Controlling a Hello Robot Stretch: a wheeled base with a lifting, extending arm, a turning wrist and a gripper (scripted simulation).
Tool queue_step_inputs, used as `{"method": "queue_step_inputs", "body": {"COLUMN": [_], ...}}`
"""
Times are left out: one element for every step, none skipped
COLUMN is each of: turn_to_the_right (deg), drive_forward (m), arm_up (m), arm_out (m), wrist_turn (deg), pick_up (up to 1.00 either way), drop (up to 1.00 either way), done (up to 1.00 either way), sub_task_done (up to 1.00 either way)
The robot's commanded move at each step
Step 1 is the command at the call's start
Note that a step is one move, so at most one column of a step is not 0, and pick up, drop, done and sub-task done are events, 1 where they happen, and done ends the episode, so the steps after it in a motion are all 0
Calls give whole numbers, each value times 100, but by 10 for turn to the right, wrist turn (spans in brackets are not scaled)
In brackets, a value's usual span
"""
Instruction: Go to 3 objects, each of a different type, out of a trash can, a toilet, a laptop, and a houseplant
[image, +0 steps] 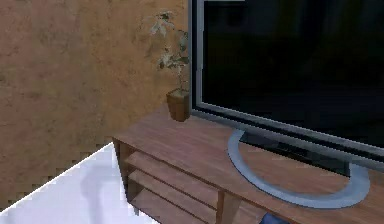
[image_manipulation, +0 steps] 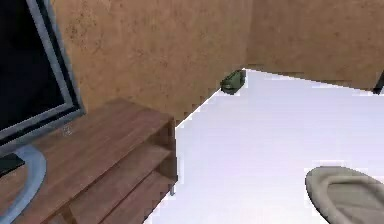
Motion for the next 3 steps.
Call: {"method": "queue_step_inputs", "body": {"turn_to_the_right": [450, 450, 450], "drive_forward": [0, 0, 0], "arm_up": [0, 0, 0], "arm_out": [0, 0, 0], "wrist_turn": [0, 0, 0], "pick_up": [0, 0, 0], "drop": [0, 0, 0], "done": [0, 0, 0], "sub_task_done": [0, 0, 0]}}
